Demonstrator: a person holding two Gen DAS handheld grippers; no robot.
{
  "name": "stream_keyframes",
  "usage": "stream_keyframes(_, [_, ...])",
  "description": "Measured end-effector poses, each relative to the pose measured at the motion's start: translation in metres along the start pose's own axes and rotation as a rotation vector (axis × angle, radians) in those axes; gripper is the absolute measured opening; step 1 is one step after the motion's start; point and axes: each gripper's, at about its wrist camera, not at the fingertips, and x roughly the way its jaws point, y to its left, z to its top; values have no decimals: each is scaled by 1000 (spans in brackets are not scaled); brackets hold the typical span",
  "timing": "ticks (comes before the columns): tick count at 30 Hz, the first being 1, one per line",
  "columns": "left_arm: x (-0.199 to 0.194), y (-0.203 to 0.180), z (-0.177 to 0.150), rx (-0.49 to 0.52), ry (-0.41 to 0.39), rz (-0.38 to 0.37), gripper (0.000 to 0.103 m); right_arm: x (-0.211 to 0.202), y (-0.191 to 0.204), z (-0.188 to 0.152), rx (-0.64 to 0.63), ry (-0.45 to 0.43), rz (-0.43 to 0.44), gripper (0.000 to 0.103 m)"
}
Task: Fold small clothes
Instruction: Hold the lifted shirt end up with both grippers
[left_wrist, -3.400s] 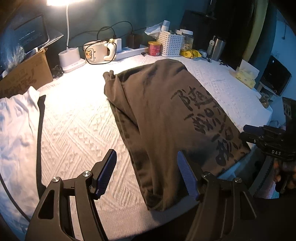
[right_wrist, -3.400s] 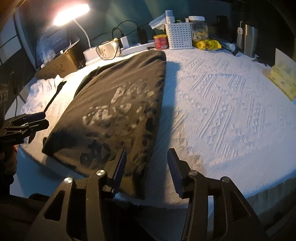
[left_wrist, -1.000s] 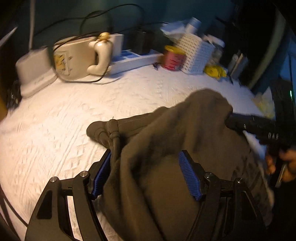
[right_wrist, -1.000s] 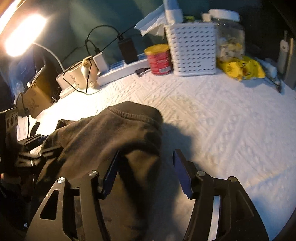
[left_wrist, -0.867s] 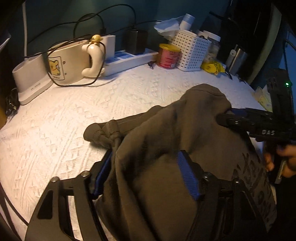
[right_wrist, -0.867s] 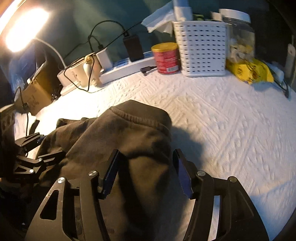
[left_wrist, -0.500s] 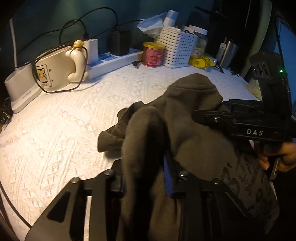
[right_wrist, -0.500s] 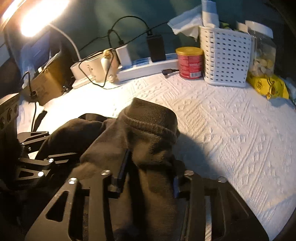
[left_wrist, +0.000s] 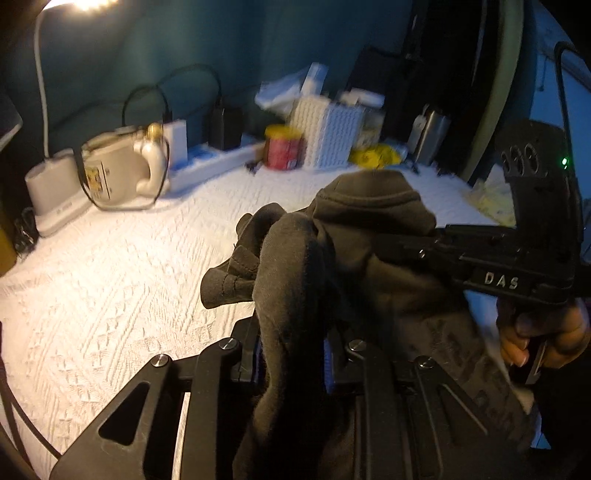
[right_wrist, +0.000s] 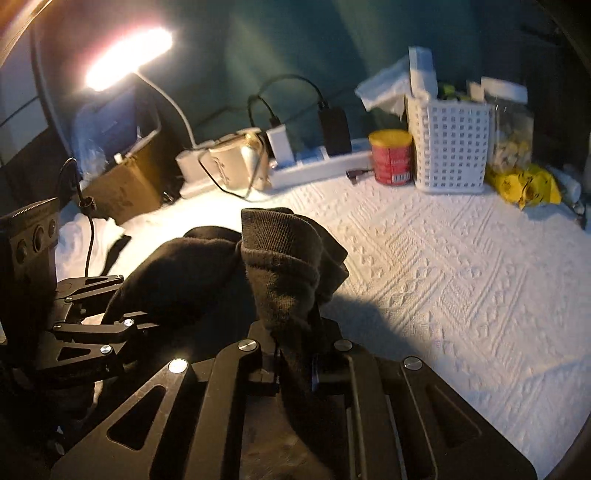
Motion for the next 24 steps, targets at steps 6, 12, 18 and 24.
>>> stream_keyframes(6, [-29,-19,1,32,-81,-4,20,-35,20,2,-40,-66,-16,11])
stream_keyframes(12, [-60,-33,-3,49,-139,-6,19,-73,41,0,-74,-127,-25,10])
stream_keyframes(18, [-89,-45,-9,61,-191,2,19,-108,60,-4,-110,-183,-29,10])
stream_keyframes(24, [-113,-56,-14,69,-232,24,18,-137,78,-10,-139,-234,-19,10])
